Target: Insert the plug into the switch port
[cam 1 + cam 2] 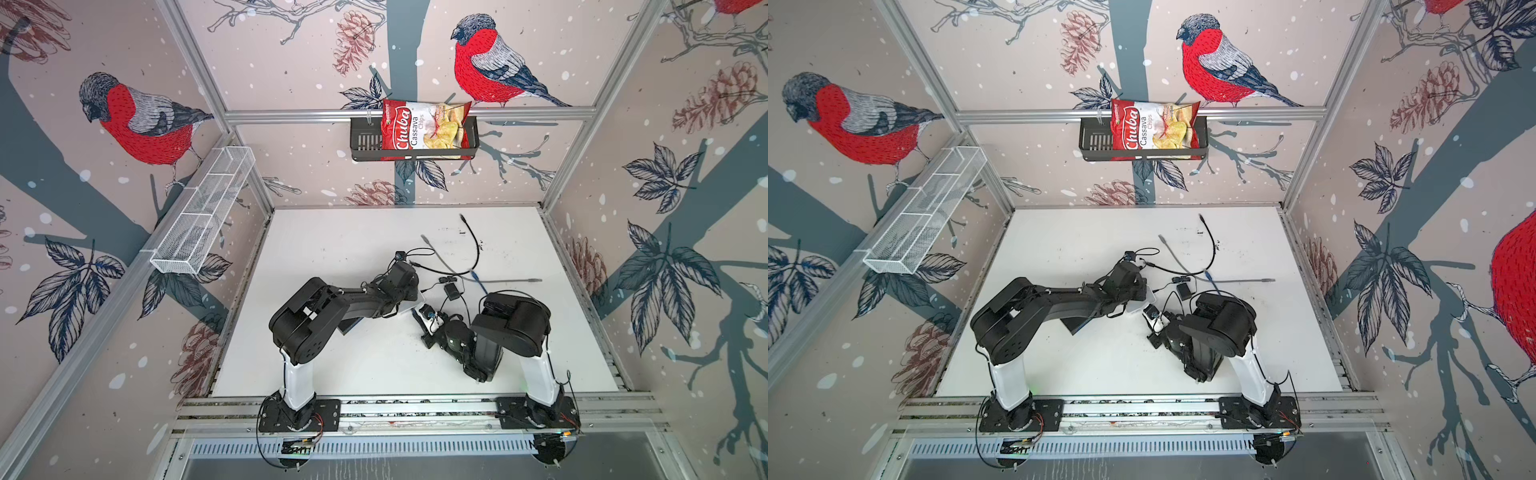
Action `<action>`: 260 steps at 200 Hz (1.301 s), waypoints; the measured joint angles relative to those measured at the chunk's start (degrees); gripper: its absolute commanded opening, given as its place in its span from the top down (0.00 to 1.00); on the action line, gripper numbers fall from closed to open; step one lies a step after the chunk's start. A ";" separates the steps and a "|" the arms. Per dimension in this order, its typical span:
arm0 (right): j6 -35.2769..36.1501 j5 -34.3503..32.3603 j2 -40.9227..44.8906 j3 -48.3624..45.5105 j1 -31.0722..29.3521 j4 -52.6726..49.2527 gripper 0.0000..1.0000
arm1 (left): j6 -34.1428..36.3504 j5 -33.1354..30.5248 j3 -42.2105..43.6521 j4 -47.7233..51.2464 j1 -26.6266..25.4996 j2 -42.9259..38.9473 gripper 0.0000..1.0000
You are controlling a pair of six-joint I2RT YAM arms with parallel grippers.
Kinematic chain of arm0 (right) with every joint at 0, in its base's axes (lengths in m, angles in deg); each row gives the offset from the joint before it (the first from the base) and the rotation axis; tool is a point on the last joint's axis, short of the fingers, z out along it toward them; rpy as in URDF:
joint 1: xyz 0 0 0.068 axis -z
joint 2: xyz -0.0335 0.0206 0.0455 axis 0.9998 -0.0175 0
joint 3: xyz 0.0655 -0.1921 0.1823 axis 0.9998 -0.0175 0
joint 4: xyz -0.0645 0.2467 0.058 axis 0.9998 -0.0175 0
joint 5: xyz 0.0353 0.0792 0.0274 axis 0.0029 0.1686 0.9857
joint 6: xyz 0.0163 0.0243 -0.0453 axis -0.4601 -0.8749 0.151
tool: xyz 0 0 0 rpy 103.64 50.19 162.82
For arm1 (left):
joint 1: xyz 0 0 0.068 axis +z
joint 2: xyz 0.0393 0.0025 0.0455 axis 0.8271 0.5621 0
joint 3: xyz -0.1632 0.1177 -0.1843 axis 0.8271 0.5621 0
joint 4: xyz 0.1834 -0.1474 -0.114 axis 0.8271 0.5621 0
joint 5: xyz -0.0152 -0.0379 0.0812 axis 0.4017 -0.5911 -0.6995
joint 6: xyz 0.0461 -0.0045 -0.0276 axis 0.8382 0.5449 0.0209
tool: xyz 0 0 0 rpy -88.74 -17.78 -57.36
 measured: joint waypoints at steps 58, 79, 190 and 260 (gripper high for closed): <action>-0.04 -0.35 0.07 -1.70 0.00 1.57 1.00 | -0.02 0.68 -0.26 0.59 -0.13 -0.76 1.00; 0.00 -0.35 0.09 -2.38 0.00 2.23 1.00 | 0.44 1.90 -1.77 3.69 -0.13 -1.16 1.00; 0.09 -1.20 -0.13 -5.60 0.42 5.62 1.00 | 3.45 4.26 -6.71 12.37 -0.11 -0.31 0.89; 0.00 -1.44 -0.37 -5.95 0.42 5.97 1.00 | 6.69 4.90 -9.88 19.76 0.79 0.15 0.96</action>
